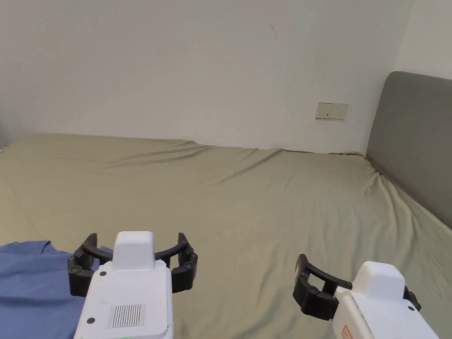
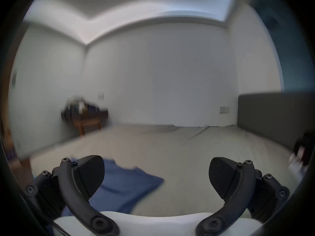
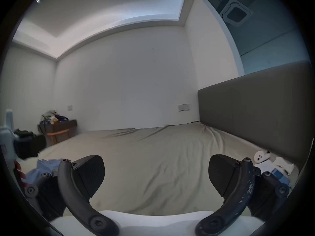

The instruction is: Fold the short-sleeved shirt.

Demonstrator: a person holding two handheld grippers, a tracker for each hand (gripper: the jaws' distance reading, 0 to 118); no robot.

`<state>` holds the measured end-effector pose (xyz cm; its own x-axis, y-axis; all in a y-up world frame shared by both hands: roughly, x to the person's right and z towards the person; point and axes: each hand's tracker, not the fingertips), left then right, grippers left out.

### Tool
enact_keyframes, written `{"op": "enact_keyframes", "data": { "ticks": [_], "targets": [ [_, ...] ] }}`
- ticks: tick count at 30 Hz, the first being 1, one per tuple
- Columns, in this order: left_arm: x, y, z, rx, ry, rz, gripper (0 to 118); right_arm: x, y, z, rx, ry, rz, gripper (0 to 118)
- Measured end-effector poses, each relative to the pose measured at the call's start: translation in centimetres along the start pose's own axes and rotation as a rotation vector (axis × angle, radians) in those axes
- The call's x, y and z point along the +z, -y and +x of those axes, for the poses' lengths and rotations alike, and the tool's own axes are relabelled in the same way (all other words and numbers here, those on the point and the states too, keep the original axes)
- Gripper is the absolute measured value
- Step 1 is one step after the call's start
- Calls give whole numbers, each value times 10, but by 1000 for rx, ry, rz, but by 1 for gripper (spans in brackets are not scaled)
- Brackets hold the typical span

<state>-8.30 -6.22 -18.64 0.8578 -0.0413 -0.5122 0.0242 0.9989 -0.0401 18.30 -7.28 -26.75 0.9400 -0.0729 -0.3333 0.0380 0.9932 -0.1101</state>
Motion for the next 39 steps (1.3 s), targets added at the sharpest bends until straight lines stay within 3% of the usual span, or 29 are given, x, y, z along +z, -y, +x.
{"op": "enact_keyframes", "data": {
  "ticks": [4, 10, 39],
  "targets": [
    [-7, 4, -6, 111, 81, -94, 118, -17, 16, 3, 28, 37, -27, 118],
    [-7, 8, -5, 60, 85, -81, 118, -19, 20, 1, 16, 51, -17, 118],
    [-7, 11, -4, 72, 95, -103, 118, -5, 11, -11, 54, 64, -18, 118]
  ]
}}
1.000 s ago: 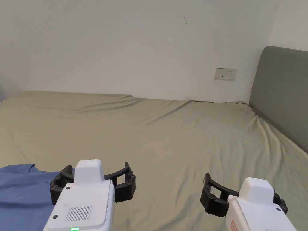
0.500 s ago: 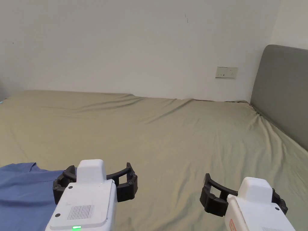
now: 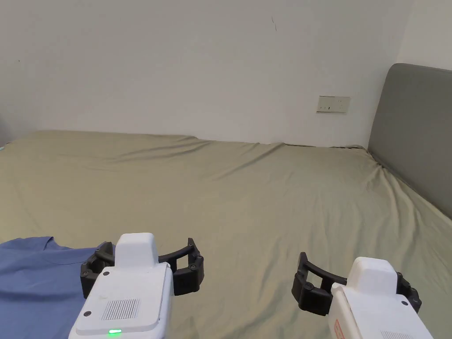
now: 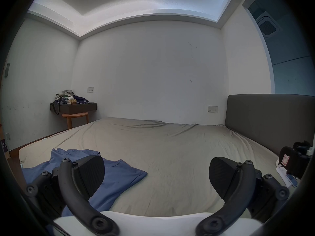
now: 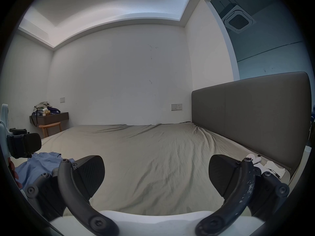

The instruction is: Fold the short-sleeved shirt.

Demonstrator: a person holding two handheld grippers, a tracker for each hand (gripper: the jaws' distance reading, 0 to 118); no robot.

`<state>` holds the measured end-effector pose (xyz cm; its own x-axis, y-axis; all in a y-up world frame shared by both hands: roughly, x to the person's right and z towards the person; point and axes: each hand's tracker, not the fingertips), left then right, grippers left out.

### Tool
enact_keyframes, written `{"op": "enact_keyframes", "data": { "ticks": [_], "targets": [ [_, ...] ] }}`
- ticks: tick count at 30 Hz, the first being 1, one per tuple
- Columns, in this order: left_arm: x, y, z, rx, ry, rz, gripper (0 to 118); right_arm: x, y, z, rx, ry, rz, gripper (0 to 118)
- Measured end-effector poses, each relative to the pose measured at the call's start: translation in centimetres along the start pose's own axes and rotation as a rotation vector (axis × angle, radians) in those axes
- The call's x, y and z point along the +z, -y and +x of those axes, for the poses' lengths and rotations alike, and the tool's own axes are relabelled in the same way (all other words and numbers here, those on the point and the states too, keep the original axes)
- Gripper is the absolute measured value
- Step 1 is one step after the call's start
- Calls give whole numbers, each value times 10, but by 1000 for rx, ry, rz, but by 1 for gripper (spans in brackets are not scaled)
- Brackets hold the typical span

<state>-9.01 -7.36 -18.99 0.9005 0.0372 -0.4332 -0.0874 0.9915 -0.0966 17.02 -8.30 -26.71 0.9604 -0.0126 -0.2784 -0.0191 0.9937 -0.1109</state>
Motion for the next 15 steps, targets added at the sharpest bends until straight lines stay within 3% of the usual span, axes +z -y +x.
{"op": "enact_keyframes", "data": {
  "ticks": [15],
  "targets": [
    [4, -3, -2, 0, 7, -6, 117, -7, 4, -7, 13, 4, -19, 118]
  ]
}}
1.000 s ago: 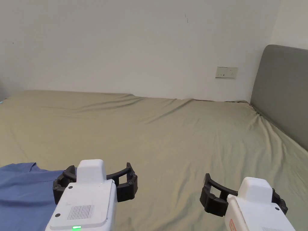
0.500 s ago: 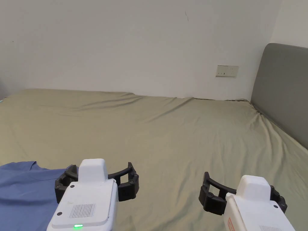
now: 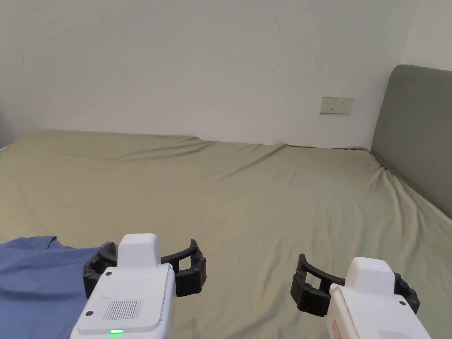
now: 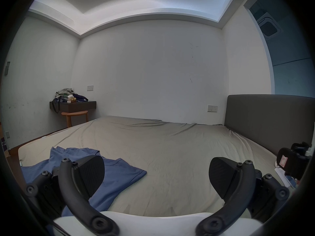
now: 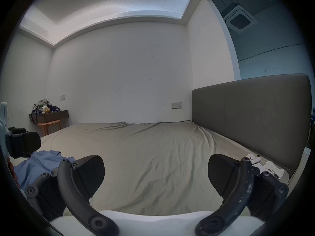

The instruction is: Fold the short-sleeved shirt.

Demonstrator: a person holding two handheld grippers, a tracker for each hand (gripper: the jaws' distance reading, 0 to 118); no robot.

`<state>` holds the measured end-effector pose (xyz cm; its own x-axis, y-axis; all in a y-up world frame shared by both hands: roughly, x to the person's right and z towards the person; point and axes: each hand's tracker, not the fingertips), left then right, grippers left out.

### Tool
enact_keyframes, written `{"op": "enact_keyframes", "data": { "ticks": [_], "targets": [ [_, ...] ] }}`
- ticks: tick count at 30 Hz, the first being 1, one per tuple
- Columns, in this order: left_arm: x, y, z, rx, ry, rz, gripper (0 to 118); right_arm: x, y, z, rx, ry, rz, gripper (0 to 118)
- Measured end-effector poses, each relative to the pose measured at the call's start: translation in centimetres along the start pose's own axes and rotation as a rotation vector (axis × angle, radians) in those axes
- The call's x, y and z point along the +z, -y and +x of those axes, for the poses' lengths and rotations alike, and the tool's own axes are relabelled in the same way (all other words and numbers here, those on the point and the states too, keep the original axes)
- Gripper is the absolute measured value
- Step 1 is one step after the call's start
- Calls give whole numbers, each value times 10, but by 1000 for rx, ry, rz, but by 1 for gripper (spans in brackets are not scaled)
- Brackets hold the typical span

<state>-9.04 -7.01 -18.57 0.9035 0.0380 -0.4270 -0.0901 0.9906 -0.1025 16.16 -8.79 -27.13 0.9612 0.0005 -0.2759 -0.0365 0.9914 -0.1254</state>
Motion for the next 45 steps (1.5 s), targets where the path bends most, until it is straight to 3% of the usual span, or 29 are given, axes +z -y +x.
{"op": "enact_keyframes", "data": {
  "ticks": [1, 2, 3, 4, 6, 9, 13, 18, 25, 28, 31, 39, 45],
  "targets": [
    [1, 0, 0, -5, 3, 1, 104, 1, 0, 0, 4, 0, 8, 107],
    [2, 0, 0, -11, 6, 8, 79, 4, 0, 0, 1, -3, 17, 78],
    [5, 1, 1, -17, 9, 27, 41, 13, -2, -3, 1, -25, 43, 33],
    [7, 1, 1, -20, 13, 35, 0, 16, -3, -4, 9, -40, 65, 1],
    [6, 1, 2, -19, 5, 29, 0, 17, -3, -10, 46, 52, 98, 1],
    [11, 2, -2, 12, 7, 47, 0, 21, -3, -2, 6, 8, 84, 1],
    [9, 2, -7, 3, -18, 44, 0, 21, 0, -9, 27, 2, 81, 1],
    [23, -5, -48, -18, -180, 68, 0, 14, -6, -53, 62, -169, 102, 1],
    [78, -3, -161, -13, -531, 59, 0, 20, -14, -176, 55, -514, 102, 1],
    [114, -1, -196, -11, -664, 65, 0, 29, -11, -220, 71, -621, 98, 1],
    [134, 3, -219, 14, -729, 58, 0, 30, -12, -240, 67, -661, 78, 1],
    [123, 11, -227, 10, -667, -17, 0, 22, -12, -252, 95, -679, 58, 1],
    [54, 7, -261, 22, -462, -350, 0, 9, -2, -262, 131, -674, 25, 1]
  ]
}}
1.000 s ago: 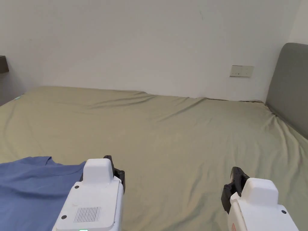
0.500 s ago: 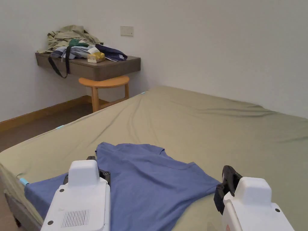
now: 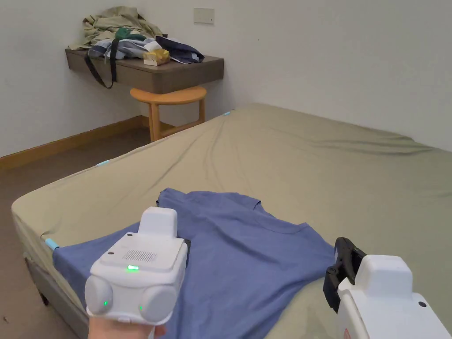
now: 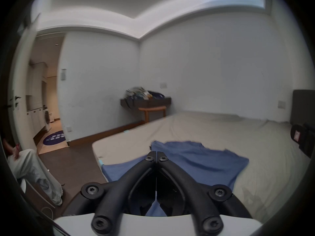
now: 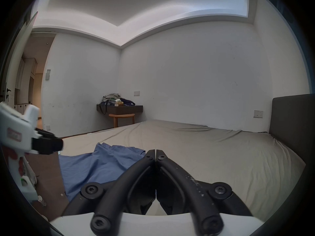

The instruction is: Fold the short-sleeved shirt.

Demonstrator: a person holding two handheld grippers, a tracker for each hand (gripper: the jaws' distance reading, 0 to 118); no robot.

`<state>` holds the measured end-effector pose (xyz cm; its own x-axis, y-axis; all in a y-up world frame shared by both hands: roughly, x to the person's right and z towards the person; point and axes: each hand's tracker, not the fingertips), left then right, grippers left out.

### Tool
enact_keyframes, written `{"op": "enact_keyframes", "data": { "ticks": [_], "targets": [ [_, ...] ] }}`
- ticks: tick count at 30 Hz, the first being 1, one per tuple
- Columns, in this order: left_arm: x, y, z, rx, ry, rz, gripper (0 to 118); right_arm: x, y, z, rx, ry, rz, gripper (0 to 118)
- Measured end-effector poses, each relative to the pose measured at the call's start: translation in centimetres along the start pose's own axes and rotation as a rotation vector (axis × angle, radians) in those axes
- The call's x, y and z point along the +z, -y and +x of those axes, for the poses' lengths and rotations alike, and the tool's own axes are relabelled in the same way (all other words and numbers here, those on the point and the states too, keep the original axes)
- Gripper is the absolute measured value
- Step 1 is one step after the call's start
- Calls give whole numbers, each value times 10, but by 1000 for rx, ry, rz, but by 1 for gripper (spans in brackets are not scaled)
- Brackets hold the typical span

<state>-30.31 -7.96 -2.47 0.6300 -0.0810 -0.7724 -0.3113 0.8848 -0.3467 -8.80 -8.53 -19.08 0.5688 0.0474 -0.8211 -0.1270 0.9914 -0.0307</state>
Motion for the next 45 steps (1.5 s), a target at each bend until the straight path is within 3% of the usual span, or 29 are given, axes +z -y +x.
{"op": "enact_keyframes", "data": {
  "ticks": [3, 7, 15, 16, 17, 18, 19, 20, 22, 26, 31, 36, 37, 39, 40, 42, 45],
  "targets": [
    [-48, -19, -7, 27, 110, -260, 0, -9, 5, -3, 10, -10, -33, 1],
    [-129, -25, -11, -71, 140, -522, 0, -28, 13, -5, -1, -26, -82, 1],
    [-216, -35, -20, -121, 143, -720, 4, -55, 23, -5, 22, -21, -133, 1],
    [-221, -35, -21, -145, 129, -714, 16, -57, 25, -4, 19, -23, -141, 1],
    [-221, -34, -19, -148, 133, -711, 36, -58, 27, -4, 12, -25, -148, 1],
    [-227, -33, -21, -146, 143, -723, 66, -59, 29, -5, 9, -27, -154, 1],
    [-234, -32, -24, -135, 157, -758, 105, -59, 31, -6, 12, -26, -159, 1],
    [-242, -29, -26, -123, 168, -800, 118, -60, 34, -6, 14, -25, -164, 1],
    [-244, -19, -23, -126, 172, -846, 108, -61, 37, -6, 14, -35, -179, 1],
    [-263, -7, -21, -189, 107, -841, 109, -60, 41, -5, 20, -37, -191, 1],
    [-272, 8, -21, -170, 80, -859, 109, -61, 44, 0, 15, -25, -203, 1],
    [-276, 22, -23, -115, 77, -861, 95, -58, 47, 5, 18, -17, -210, 1],
    [-241, 14, -15, -93, 73, -861, 88, -58, 47, 6, 19, -15, -212, 1],
    [-231, 10, -15, -72, 122, -851, 69, -57, 48, 7, 15, -10, -213, 1],
    [-227, 7, -14, -80, 106, -847, 43, -56, 48, 8, 10, -8, -215, 1],
    [-232, 1, -21, -98, 106, -831, 8, -55, 48, 9, -4, -7, -215, 1],
    [-238, 1, -30, -101, 101, -818, 1, -50, 47, 8, -8, -4, -209, 1]
  ]
}}
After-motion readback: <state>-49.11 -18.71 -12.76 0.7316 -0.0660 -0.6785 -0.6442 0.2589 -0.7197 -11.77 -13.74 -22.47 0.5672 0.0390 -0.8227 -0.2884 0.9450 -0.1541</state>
